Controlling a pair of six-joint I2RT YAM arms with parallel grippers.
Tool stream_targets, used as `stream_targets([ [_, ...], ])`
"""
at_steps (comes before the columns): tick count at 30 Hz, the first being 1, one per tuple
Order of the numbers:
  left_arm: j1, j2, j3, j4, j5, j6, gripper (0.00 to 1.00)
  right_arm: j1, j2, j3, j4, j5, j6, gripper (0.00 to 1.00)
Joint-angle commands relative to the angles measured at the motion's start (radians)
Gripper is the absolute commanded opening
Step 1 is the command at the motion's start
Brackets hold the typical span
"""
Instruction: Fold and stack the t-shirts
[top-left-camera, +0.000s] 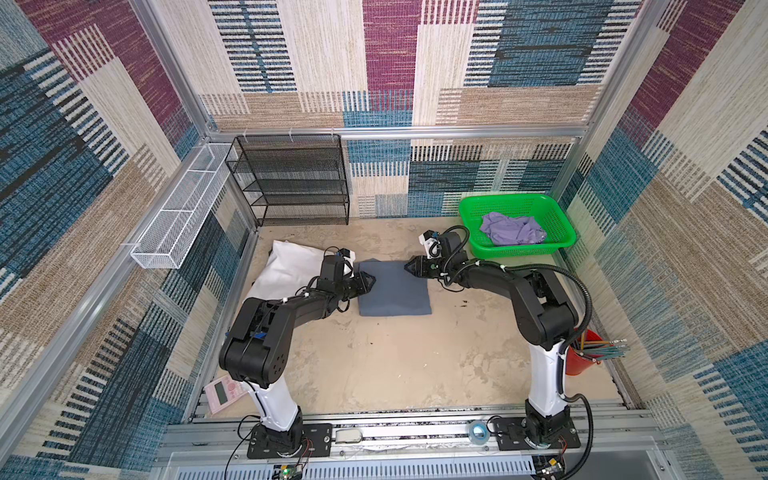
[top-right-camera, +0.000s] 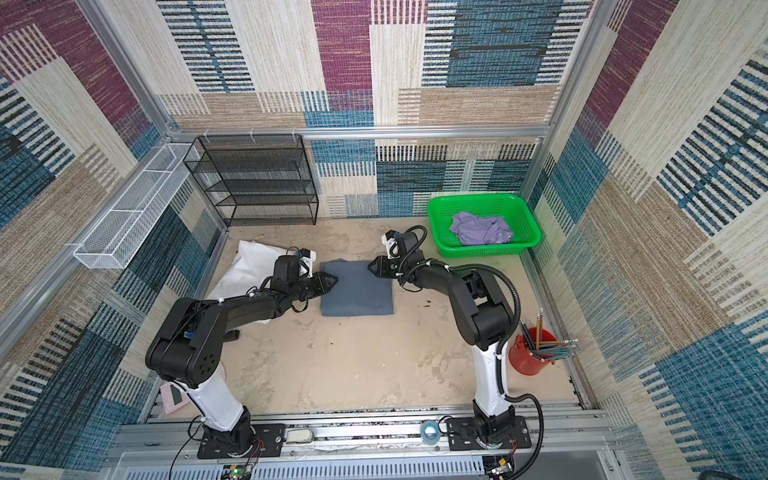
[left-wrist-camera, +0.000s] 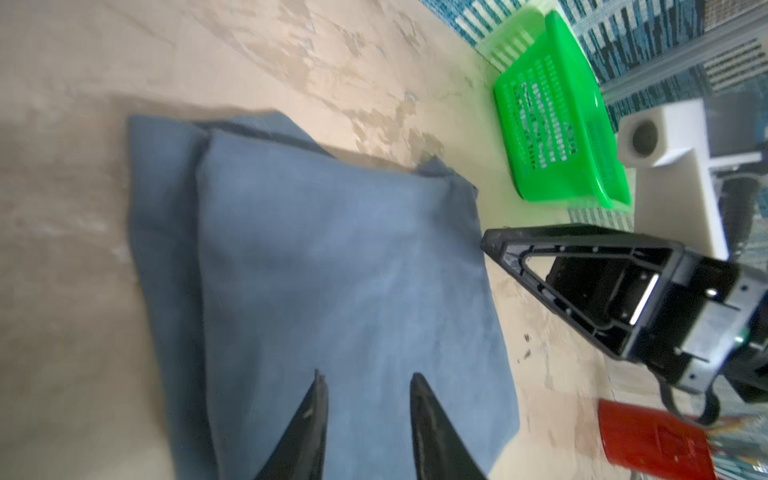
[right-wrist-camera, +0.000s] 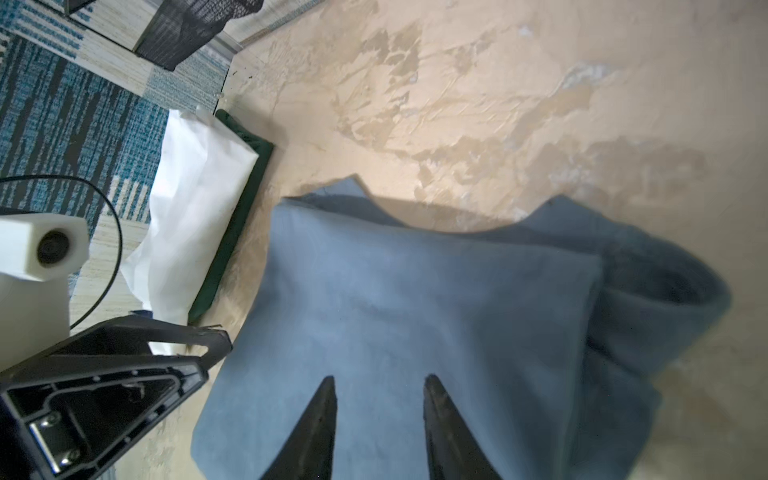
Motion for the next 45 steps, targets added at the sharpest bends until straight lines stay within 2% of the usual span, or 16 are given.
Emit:
stream_targets([
  [1,-0.012,-0.041,-0.064,0.015,0.060,-0.011,0.35,0.019,-0.079,-0.104,0.046,-0.018,0.043,0.38],
  [7,-0.015,-0.041,-0.174,0.097,0.101,-0.041,0.34,0.041,-0.168,-0.341,0.152,-0.042,0.143,0.38],
  [12,-0.004,0.008,-0.253,0.234,0.120,-0.090,0.33,0.029,-0.169,-0.448,0.179,0.030,0.160,0.36],
  [17,-0.001,-0.013,-0.299,0.240,0.106,-0.072,0.33,0.026,-0.204,-0.475,0.130,0.108,0.137,0.36],
  [21,-0.001,-0.062,-0.302,0.175,0.088,-0.029,0.32,0.038,-0.260,-0.458,0.089,0.149,0.110,0.36],
  [25,-0.016,-0.113,-0.265,0.117,0.111,-0.013,0.32,0.083,-0.276,-0.405,0.055,0.144,0.096,0.36],
  [29,-0.072,-0.130,-0.202,0.065,0.142,-0.009,0.32,0.092,-0.267,-0.418,0.078,0.120,0.139,0.36],
  [34,-0.159,-0.083,-0.141,0.039,0.139,-0.003,0.32,0.092,-0.259,-0.469,0.103,0.145,0.159,0.36],
  [40,-0.191,0.062,-0.105,0.133,0.184,-0.047,0.31,0.092,-0.237,-0.492,0.117,0.135,0.170,0.36],
  [45,-0.187,0.071,-0.132,0.094,0.068,-0.038,0.30,0.091,-0.246,-0.498,0.091,0.147,0.180,0.36],
])
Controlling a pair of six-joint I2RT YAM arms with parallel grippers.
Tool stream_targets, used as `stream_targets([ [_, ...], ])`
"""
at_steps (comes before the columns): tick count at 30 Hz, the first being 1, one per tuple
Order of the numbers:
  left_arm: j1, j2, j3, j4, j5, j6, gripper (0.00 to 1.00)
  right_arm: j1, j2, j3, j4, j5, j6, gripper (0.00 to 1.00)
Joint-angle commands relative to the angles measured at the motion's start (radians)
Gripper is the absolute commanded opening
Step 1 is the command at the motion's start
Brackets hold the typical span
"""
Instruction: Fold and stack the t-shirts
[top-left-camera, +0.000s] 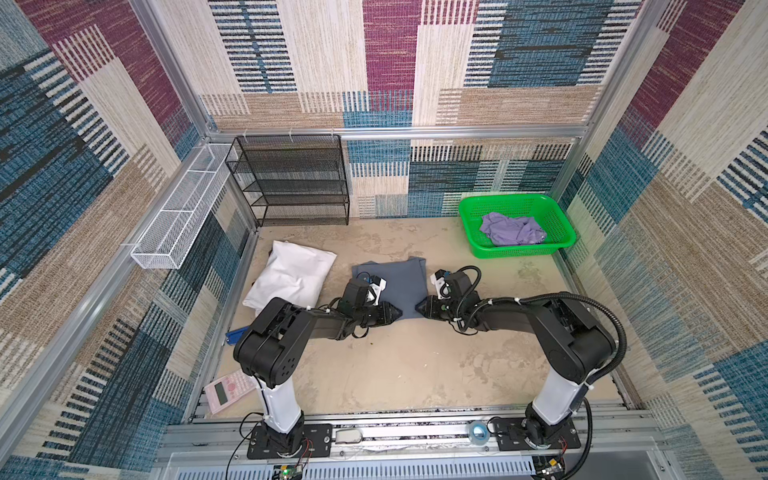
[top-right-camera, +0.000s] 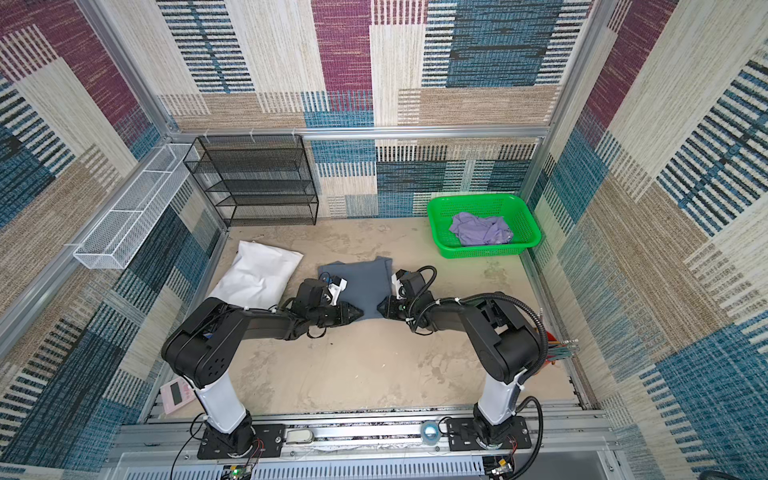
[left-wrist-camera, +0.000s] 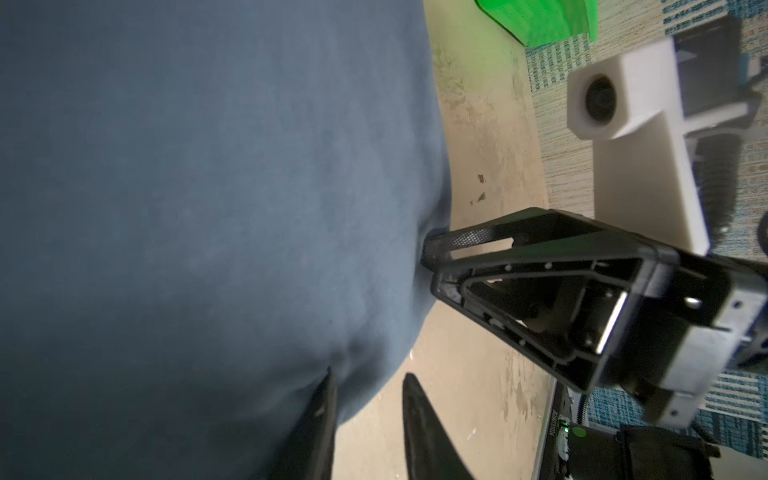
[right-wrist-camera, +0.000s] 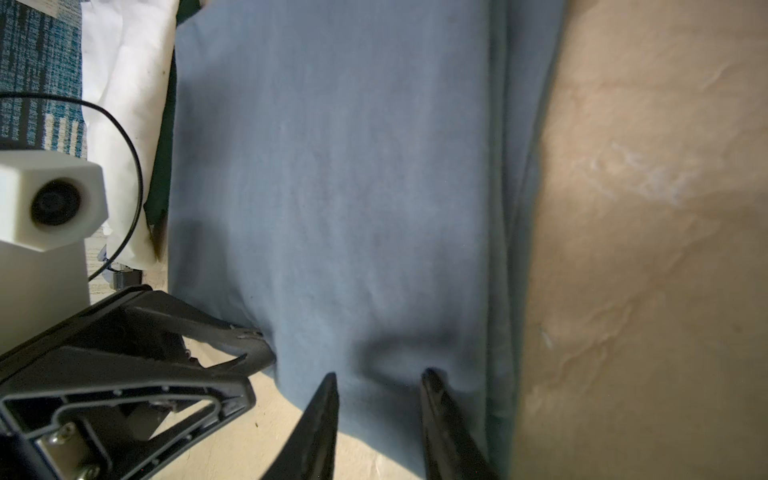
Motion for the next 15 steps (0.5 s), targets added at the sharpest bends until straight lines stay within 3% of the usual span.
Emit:
stream_targets([
  [1,0.003,-0.013,-0.010,-0.063,-0.074,0.012,0.30,0.000,-0.002,-0.007,-0.063,0.030,0.014,0.36],
  [6,0.013,-0.130,-0.052,-0.096,-0.041,0.038,0.31,-0.001,-0.025,-0.008,-0.096,0.043,0.004,0.36],
  [10,0.052,-0.236,-0.073,-0.162,-0.082,0.058,0.33,-0.001,-0.062,0.027,-0.140,0.060,-0.020,0.37],
  [15,0.116,-0.235,-0.004,-0.250,-0.086,0.096,0.33,-0.001,-0.083,0.110,-0.176,0.062,-0.047,0.39],
])
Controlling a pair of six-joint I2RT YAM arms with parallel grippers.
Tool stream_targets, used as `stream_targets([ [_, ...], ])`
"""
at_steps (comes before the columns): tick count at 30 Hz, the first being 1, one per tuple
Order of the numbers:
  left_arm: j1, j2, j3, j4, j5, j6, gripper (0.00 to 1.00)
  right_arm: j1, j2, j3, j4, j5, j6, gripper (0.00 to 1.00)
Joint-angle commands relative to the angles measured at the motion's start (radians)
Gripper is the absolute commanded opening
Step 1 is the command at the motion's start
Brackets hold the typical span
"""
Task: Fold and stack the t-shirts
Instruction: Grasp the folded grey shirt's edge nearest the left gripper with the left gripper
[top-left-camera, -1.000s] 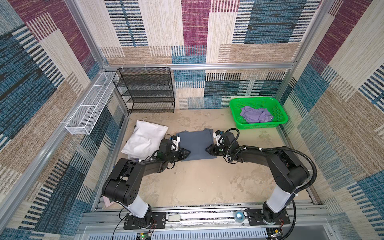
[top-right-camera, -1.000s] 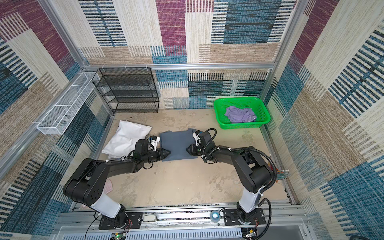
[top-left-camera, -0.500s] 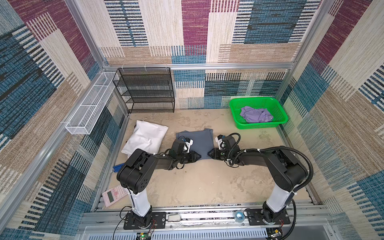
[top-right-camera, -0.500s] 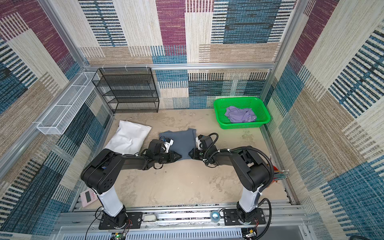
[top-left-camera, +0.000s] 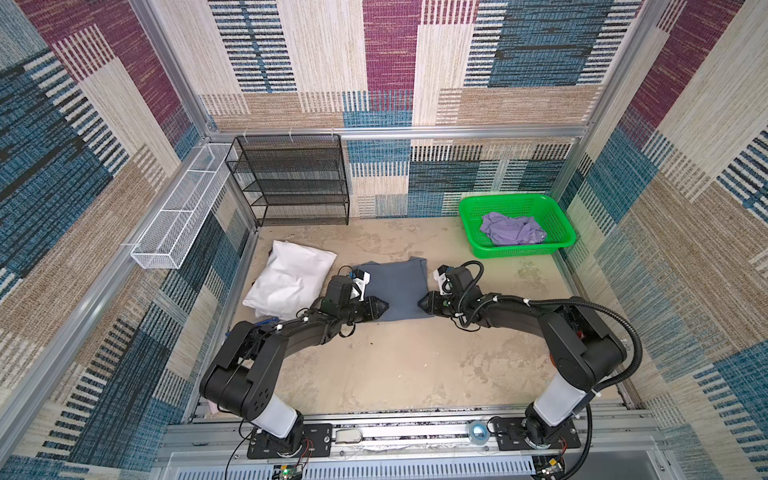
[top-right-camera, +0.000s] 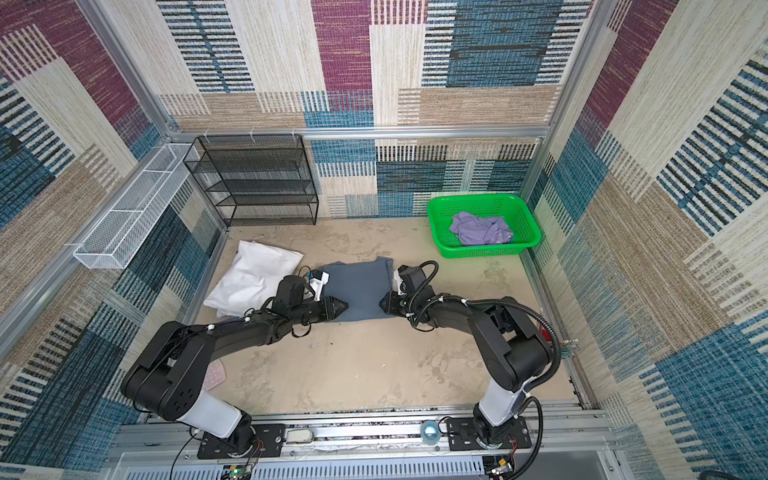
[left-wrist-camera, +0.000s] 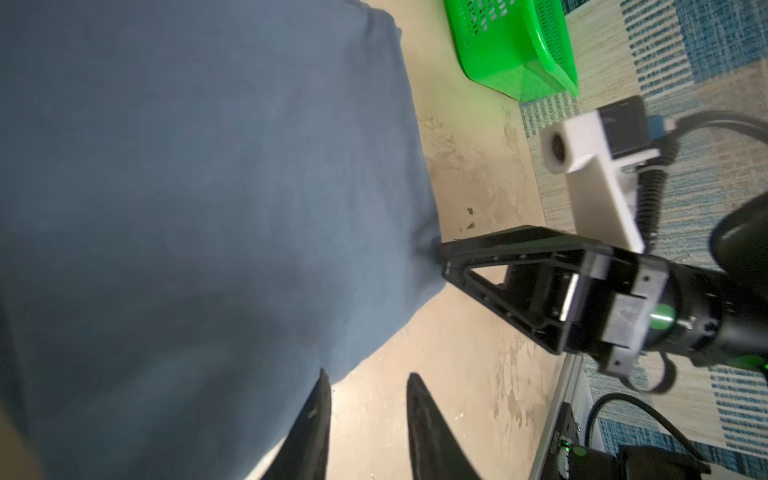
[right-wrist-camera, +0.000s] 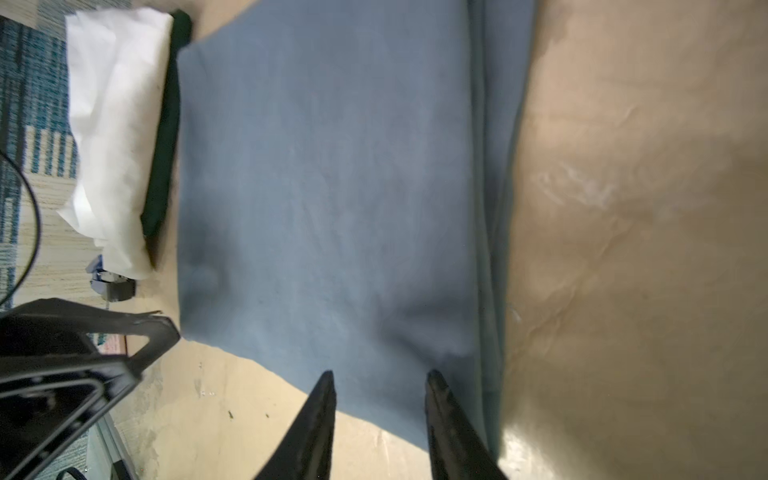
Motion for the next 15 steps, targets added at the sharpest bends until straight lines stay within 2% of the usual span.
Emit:
stream_targets([
  [1,0.033,0.010,0.062,-0.114,-0.050,0.064,0.34,0.000,-0.001,0.064,-0.031,0.020,-0.039,0.40],
  [6,0.103,0.023,0.140,-0.221,-0.134,0.073,0.41,-0.005,0.107,0.242,-0.063,0.028,-0.106,0.41],
  [7,0.114,0.029,0.151,-0.232,-0.147,0.073,0.44,-0.010,0.134,0.272,-0.061,0.031,-0.117,0.41],
  [8,0.126,0.045,0.170,-0.255,-0.161,0.077,0.51,-0.019,0.166,0.313,-0.063,0.026,-0.126,0.41],
  [9,0.137,0.065,0.195,-0.280,-0.160,0.084,0.53,-0.028,0.198,0.347,-0.061,0.016,-0.133,0.41],
  [15,0.170,0.173,0.288,-0.306,-0.110,0.099,0.54,-0.082,0.369,0.540,-0.046,-0.043,-0.162,0.41],
])
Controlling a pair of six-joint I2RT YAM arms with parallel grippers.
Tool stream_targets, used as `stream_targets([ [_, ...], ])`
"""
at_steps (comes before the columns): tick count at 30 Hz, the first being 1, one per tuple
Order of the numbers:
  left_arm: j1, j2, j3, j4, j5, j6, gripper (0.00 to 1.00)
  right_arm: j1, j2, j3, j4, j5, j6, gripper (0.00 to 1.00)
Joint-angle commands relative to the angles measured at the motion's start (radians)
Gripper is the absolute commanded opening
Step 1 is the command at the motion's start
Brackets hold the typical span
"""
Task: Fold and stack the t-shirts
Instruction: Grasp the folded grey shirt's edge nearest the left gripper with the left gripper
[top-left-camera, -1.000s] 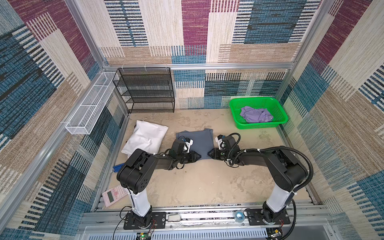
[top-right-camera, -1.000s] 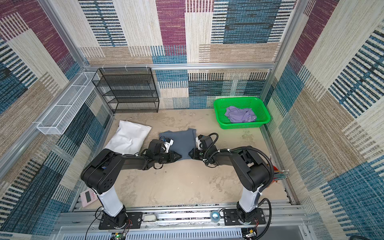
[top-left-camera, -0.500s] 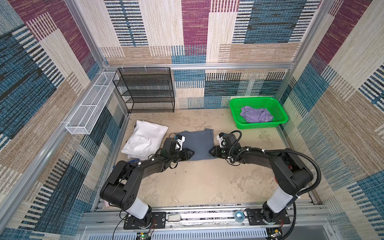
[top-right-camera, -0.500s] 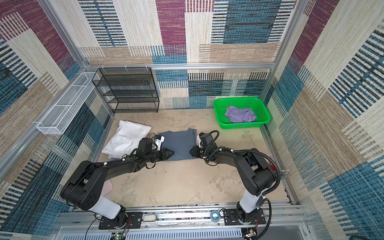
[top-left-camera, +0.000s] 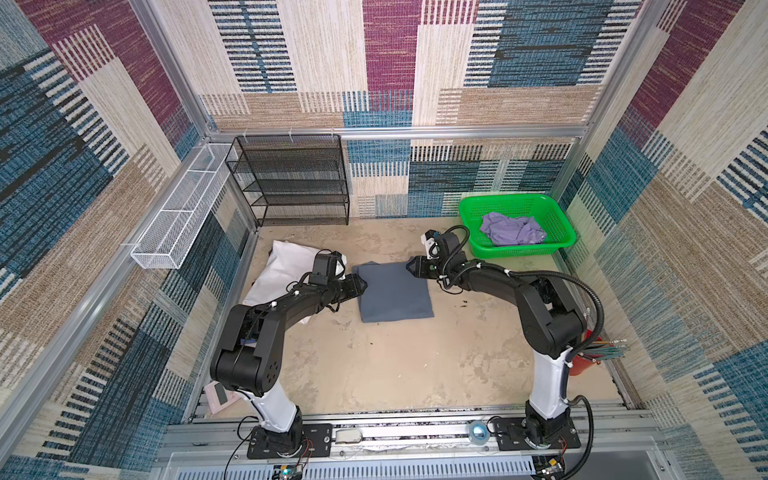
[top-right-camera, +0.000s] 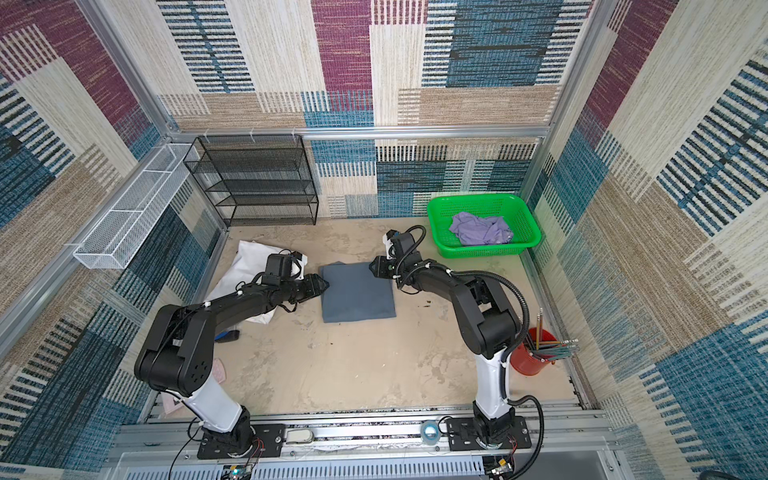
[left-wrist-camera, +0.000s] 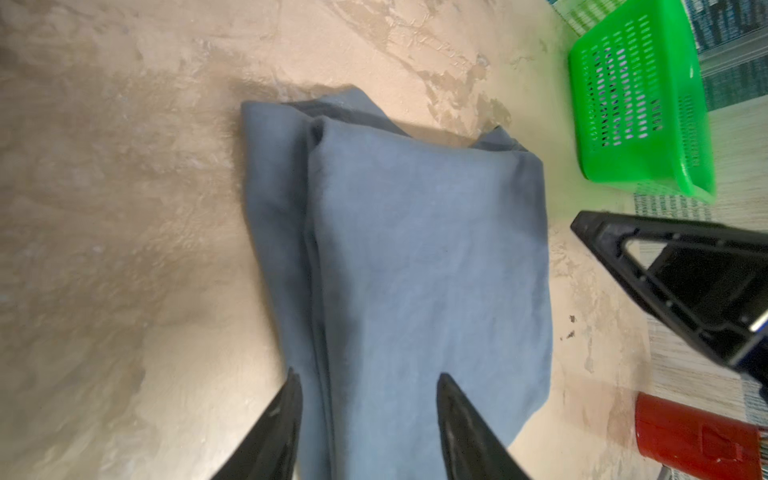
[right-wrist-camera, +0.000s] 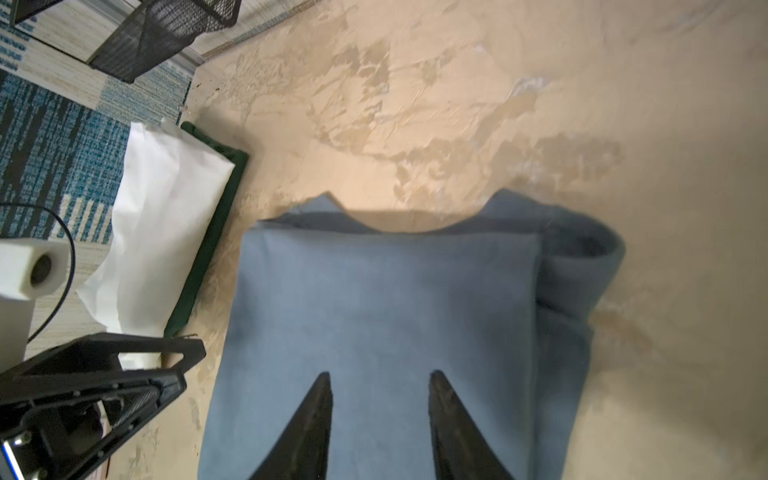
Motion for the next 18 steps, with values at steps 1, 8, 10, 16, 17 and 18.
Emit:
stream_targets([
  [1,0.009,0.036,0.040,-0.047,-0.001,0.020,0.54,-0.016,0.074,0.086,0.004,-0.038,-0.037,0.41],
  [8,0.018,0.106,0.086,-0.075,-0.007,0.016,0.58,-0.033,0.228,0.232,-0.062,-0.079,-0.052,0.41],
  [10,0.020,0.117,0.087,-0.067,0.007,0.012,0.60,-0.035,0.234,0.229,-0.065,-0.074,-0.052,0.41],
  [16,0.020,0.141,0.074,-0.049,0.017,0.010,0.60,-0.053,0.241,0.211,-0.055,-0.065,-0.060,0.41],
  [17,0.020,0.149,0.076,-0.043,0.026,0.010,0.60,-0.055,0.244,0.213,-0.056,-0.067,-0.060,0.41],
  [18,0.020,0.157,0.077,-0.036,0.038,0.010,0.59,-0.056,0.248,0.216,-0.055,-0.072,-0.061,0.41],
])
